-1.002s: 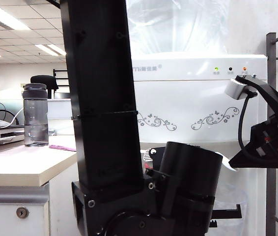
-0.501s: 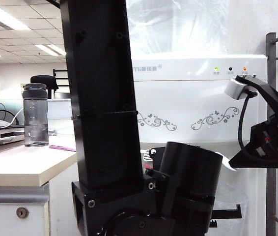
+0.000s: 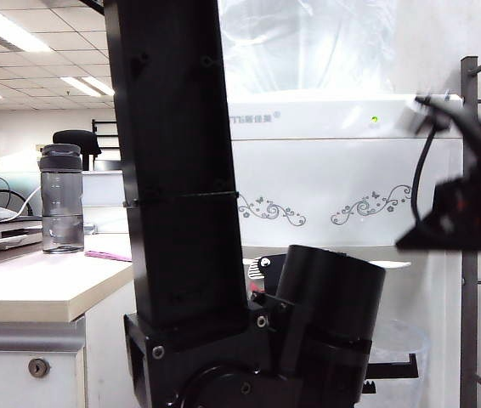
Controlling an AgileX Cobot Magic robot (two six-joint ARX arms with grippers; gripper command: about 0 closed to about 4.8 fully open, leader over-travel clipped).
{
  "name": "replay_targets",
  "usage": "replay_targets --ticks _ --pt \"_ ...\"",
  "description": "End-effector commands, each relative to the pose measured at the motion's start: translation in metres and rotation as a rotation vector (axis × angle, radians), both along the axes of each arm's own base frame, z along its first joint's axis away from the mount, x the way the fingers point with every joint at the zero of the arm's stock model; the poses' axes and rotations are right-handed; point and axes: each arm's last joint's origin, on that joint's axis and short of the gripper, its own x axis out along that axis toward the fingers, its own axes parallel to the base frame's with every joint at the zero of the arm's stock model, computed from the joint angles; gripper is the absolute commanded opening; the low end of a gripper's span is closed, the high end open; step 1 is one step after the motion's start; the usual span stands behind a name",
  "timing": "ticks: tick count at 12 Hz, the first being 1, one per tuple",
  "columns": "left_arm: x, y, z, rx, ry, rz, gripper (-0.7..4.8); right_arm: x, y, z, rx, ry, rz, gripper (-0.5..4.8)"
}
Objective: Pick up the plastic mug from the left desk, go to the cold water outlet of the water dispenser, press the vertical switch to get some water, then put the mug back on the desk.
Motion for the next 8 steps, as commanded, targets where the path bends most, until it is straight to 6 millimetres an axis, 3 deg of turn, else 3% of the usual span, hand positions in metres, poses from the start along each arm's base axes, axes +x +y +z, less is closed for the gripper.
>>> replay_targets --ticks 1,8 --pt "0.001 -0.002 0.007 -0.045 -0.024 0.002 -0.05 -0.004 -0.001 0.019 0.027 -0.088 -0.007 -0.01" --pt "-0.001 -0.003 0.003 -0.008 0.001 -0.024 -0.05 -0.01 -0.002 0.035 0.06 -0.158 -0.018 -0.01"
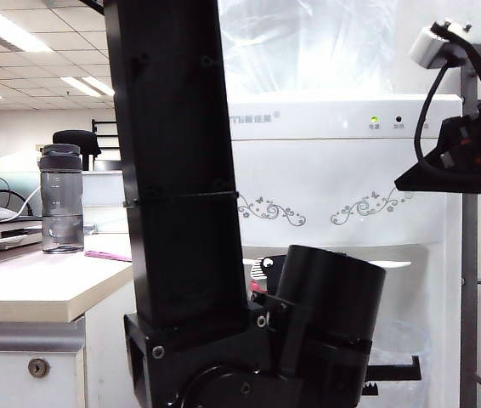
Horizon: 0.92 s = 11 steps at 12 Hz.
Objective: Pick up the plastic mug from the left desk, go to the cold water outlet of the water dispenser, press the vertical switch to get some water, then put the mug back on the desk.
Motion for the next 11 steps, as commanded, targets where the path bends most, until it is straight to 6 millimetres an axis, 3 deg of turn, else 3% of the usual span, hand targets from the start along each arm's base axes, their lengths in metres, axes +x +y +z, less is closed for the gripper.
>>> replay_targets --ticks 1,7,11 --pt "-0.001 -0.002 0.002 -0.002 0.005 -0.007 -0.05 0.0 0.0 0.002 0.008 -0.014 -0.001 -0.01" --pt "-0.014 -0.006 0.002 0.005 0.015 -0.052 -0.05 0.0 0.0 0.003 0.005 -0.022 -0.014 -0.01" --pt "-0.02 -0.008 0.014 -0.036 -0.006 -0.064 -0.06 0.002 -0.001 0.009 0.012 -0.084 -0.049 -0.01"
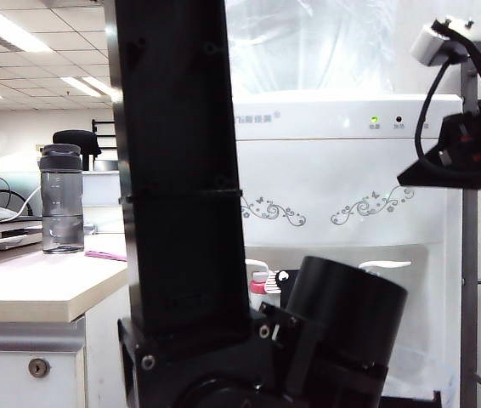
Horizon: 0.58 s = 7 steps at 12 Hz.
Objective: Pick up the plastic mug from the left desk, go to the cold water outlet of the water dispenser, press the vertical switch to get some water, then put the mug back on the desk.
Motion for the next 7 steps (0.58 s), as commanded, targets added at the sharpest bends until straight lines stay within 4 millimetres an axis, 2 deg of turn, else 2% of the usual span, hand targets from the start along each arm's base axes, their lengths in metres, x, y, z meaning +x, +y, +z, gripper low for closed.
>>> replay_targets --ticks 1,4,7 --pt "0.0 -0.007 0.023 -0.113 -0.05 0.003 -0.05 0.001 0.0 0.008 0.017 -0.065 -0.019 -0.01" --pt "0.002 -0.01 0.039 -0.151 -0.069 0.003 -0.05 0.0 -0.001 0.017 0.03 -0.114 -0.043 -0.01" --pt "0.003 -0.012 0.054 -0.181 -0.086 0.001 -0.05 -0.002 -0.002 0.035 0.048 -0.183 -0.072 -0.01"
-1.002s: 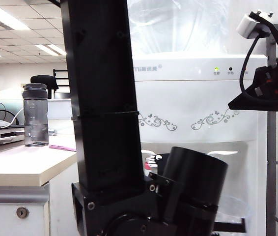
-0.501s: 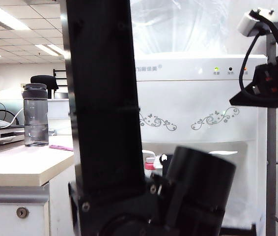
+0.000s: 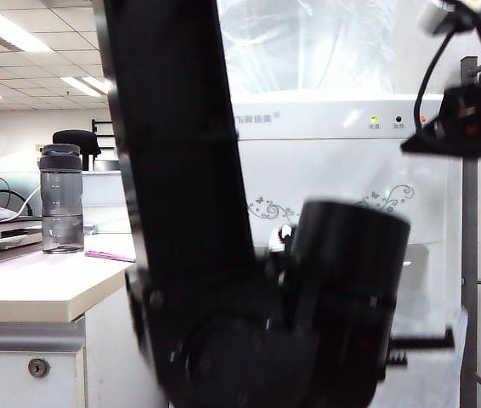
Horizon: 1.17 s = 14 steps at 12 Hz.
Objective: Pick up the plastic mug from the left desk, go to the cold water outlet of the water dispenser, press the vertical switch to get some water, then put the mug back on the desk.
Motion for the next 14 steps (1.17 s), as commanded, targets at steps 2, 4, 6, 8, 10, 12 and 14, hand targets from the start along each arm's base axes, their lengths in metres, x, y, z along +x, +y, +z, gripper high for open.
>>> replay_targets --ticks 2,4,6,8,10,12,14 --pt "0.002 -0.006 0.027 -0.101 -0.045 0.005 -0.05 -0.002 -0.001 0.031 0.046 -0.122 -0.038 -0.01" --pt "0.002 -0.006 0.032 -0.097 -0.048 0.003 -0.05 -0.002 -0.002 0.044 0.06 -0.162 -0.044 -0.01" --pt "0.001 -0.006 0.034 -0.093 -0.046 0.0 -0.05 -0.003 -0.002 0.055 0.068 -0.192 -0.047 -0.01" --pt "-0.003 -0.005 0.032 -0.079 -0.039 -0.008 -0.05 -0.002 -0.002 0.064 0.074 -0.214 -0.046 -0.01" --pt "-0.009 -0.001 0.028 -0.057 -0.033 -0.01 -0.05 -0.002 -0.002 0.071 0.076 -0.221 -0.047 -0.01" --pt "-0.01 0.005 0.023 -0.034 -0.027 0.005 -0.05 -0.001 -0.001 0.075 0.078 -0.229 -0.046 -0.01" --pt "-0.011 0.008 0.023 -0.042 -0.035 0.006 -0.05 -0.001 -0.001 0.076 0.08 -0.237 -0.046 -0.01"
